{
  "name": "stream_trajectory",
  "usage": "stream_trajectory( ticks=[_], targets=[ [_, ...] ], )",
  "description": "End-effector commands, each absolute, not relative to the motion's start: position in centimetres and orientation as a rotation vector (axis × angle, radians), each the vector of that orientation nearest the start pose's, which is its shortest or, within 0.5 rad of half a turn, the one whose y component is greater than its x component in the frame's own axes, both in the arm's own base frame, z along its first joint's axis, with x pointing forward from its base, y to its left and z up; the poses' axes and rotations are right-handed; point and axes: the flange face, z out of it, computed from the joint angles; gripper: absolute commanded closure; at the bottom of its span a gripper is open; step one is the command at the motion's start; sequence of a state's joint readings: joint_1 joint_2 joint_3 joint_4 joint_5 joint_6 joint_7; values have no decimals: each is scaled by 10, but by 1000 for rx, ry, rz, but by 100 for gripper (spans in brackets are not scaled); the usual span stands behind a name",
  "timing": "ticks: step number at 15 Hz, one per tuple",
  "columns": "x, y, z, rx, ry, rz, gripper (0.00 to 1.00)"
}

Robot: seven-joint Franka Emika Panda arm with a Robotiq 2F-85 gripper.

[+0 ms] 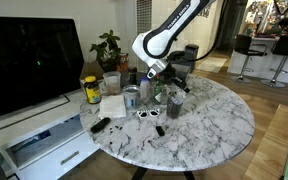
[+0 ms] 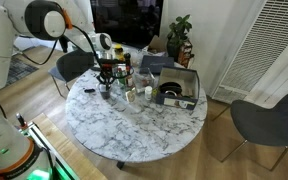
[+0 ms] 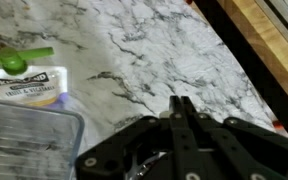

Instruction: Use the clear measuring cup to remove some contents from the clear cup.

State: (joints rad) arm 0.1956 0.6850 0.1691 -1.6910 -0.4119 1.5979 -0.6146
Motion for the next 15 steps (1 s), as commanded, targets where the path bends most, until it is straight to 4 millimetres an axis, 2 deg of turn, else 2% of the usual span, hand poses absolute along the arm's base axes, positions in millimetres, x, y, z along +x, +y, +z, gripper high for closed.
stream_trajectory(
  ticks=[1, 7, 11, 15],
  targets=[
    [559, 177, 172, -2647, -1840, 1296, 99],
    [551, 195, 185, -2763, -2185, 1287, 99],
    [544, 192, 192, -2831, -2343, 1230, 99],
    [533, 184, 200, -2886, -2396, 1125, 99]
  ],
)
